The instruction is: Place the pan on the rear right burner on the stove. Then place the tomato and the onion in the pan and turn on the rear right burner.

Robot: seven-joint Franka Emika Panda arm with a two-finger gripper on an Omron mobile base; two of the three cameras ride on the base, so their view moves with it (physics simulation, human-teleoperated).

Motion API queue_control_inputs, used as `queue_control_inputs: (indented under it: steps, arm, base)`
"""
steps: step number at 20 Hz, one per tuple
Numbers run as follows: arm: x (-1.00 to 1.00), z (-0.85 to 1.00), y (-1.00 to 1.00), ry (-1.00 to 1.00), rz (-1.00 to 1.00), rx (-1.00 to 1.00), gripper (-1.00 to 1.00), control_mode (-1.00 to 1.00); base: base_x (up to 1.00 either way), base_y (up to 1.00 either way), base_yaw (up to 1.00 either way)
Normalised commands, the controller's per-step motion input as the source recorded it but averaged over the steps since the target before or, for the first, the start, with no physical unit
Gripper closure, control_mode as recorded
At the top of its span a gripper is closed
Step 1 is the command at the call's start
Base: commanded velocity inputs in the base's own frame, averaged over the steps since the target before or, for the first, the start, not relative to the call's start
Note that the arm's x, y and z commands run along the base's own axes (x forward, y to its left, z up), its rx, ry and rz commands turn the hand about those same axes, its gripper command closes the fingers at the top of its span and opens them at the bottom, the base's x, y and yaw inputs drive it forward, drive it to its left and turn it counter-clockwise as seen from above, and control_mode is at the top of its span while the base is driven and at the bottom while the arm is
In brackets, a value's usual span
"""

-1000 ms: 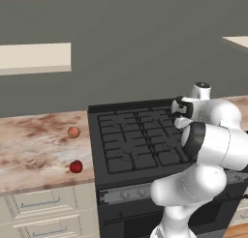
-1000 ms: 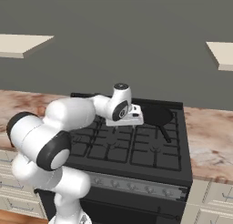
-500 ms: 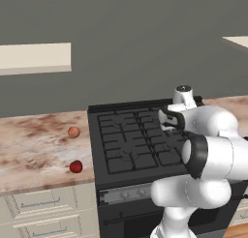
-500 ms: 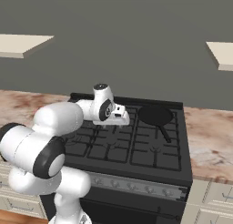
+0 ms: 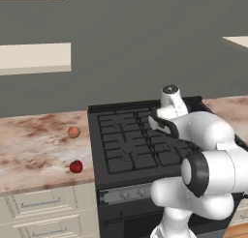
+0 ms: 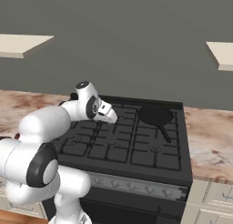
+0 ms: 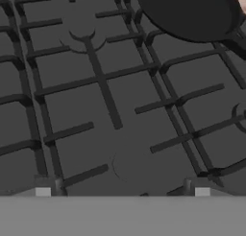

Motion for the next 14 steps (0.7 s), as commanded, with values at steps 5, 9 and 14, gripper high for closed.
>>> queue_control_inputs:
  steps: [5, 9, 14]
  arm:
    - [0.00, 0.26, 0.39, -0.21, -0.06, 0.00, -1.00, -1.00]
    - [0.00, 0.24, 0.32, -0.18, -0.01, 0.03, -1.00, -1.00]
    - [0.00, 0.14, 0.00, -0.03, 0.00, 0.01, -1.00, -1.00]
  base:
    - [0.00, 0.00, 0.00]
    - [0.00, 0.00, 0.00]
    - [0.00, 0.00, 0.00]
